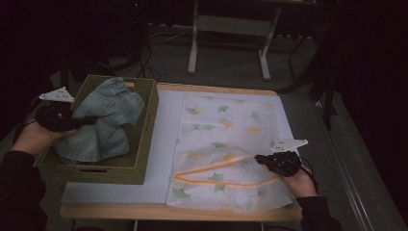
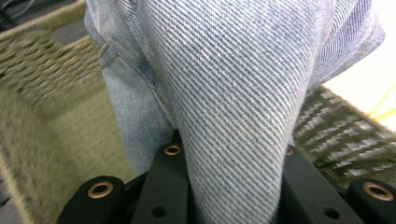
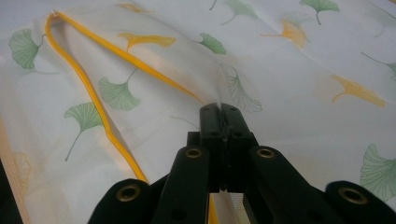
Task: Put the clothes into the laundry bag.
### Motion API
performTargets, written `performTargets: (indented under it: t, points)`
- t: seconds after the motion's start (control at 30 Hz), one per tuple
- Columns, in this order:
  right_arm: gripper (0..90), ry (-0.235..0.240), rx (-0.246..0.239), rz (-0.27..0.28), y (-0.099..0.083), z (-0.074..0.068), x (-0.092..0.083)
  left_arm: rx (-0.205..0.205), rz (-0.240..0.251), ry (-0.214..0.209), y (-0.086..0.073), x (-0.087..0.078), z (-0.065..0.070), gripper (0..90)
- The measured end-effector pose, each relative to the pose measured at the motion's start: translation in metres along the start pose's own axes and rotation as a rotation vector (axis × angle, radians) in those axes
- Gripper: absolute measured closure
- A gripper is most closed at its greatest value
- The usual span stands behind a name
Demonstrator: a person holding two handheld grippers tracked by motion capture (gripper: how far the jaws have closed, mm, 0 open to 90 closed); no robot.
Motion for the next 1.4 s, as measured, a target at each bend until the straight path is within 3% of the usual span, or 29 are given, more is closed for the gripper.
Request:
performTargets:
  t: [0.2,0.5,0.63,0.8,1.07,1.4]
  points:
    - [89.4,0.000,-0.005,-0.004,0.002,-0.001,-0.001,0.024,0.093,-0.040,0.021,-0.013,0.011,78.5]
    - [89.4,0.001,-0.008,0.001,0.004,0.000,-0.002,0.016,0.274,-0.097,0.049,-0.034,0.027,78.4]
    - [89.5,-0.001,-0.008,0.003,0.005,0.000,-0.002,0.033,0.291,-0.086,0.058,-0.036,0.035,78.4]
    - [89.5,-0.005,-0.007,0.005,0.007,0.001,-0.004,0.048,0.321,-0.101,0.070,-0.038,0.047,78.4]
    - [89.5,-0.033,-0.020,0.016,0.023,0.005,-0.008,0.105,0.353,-0.141,0.105,-0.036,0.087,78.4]
    - [89.5,-0.034,-0.019,0.017,0.031,0.008,-0.004,0.111,0.388,-0.199,0.125,-0.025,0.125,78.3]
Point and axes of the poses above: each handheld gripper's, and its own axes: x roughly forward along the jaws, y roughly out of its top, z roughly to its right, the point moved 9 cm from there along x, roughly forward along the jaws, and after that the axes turned 2 degrees about x, right-handed, at the moved point
